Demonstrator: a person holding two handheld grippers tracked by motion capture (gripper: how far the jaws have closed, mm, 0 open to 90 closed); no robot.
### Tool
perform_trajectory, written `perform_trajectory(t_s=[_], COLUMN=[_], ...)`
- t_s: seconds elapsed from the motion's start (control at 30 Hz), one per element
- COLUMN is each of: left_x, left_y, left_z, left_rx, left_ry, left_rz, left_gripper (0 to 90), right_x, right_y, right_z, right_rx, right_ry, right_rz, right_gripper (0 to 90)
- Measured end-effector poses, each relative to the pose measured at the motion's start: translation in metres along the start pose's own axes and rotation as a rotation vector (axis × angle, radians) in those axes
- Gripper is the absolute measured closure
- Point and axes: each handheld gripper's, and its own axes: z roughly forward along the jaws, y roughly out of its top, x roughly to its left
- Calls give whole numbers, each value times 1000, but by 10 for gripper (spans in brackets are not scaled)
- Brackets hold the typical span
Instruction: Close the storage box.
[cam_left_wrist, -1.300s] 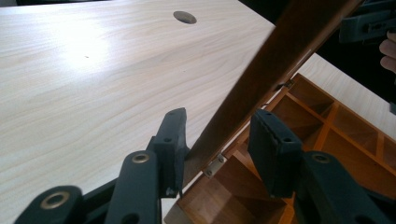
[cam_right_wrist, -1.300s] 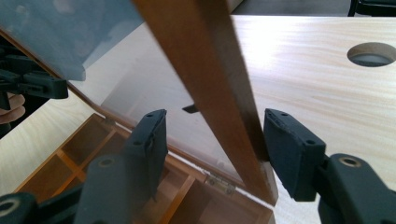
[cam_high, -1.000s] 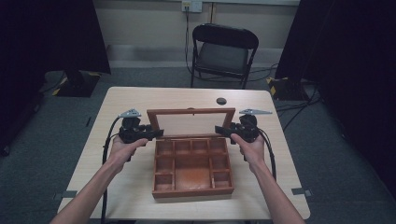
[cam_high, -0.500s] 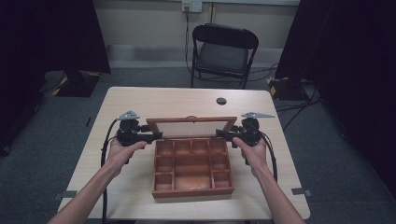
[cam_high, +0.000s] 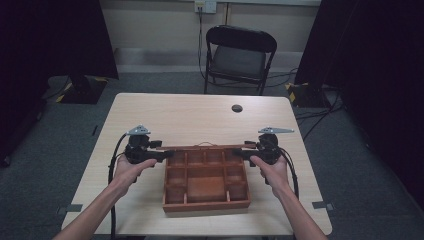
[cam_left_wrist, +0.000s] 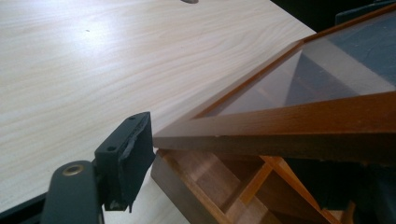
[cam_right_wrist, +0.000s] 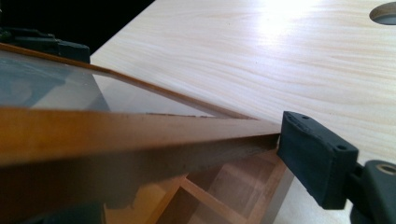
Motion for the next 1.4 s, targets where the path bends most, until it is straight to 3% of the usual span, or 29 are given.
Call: perform_trajectory(t_s=[0.2, 0.4, 0.53, 0.6, 0.67, 0.8, 0.97, 1.07, 1.13, 1.27, 1.4], left_x=[1, 2, 6, 10, 11, 15, 10, 10, 9, 3, 0], left_y=[-2, -3, -5, -4, -4, -5, -5, -5, -6, -9, -10], left_z=[1, -3, -4, -5, -6, -10, -18, -22, -24, -27, -26], left_rx=[13, 18, 10, 1, -4, -24, -44, -57, -58, -39, -32], left_ry=[-10, 19, 18, 40, 48, 12, -24, -39, -52, -68, -71], left_rz=[9, 20, 8, -2, -8, -38, -1, 5, 10, 46, 58], left_gripper=[236, 260, 258, 268, 291, 285, 281, 265, 269, 337, 319], right_x=[5, 13, 20, 24, 29, 33, 31, 29, 25, 20, 17], right_y=[-5, -7, -10, -11, -12, -14, -15, -15, -17, -21, -25], right_z=[-1, -3, -2, -2, -1, 2, 3, 2, 1, 0, -3], right_rx=[7, 10, 16, 14, 17, 19, 32, 43, 44, 63, 75], right_ry=[-16, -7, -11, -9, -12, -7, -2, -8, 6, -9, -17], right_rz=[-8, 7, 6, 23, 27, 21, 13, 0, 20, 22, 23], right_gripper=[239, 199, 180, 137, 153, 150, 157, 208, 227, 231, 258])
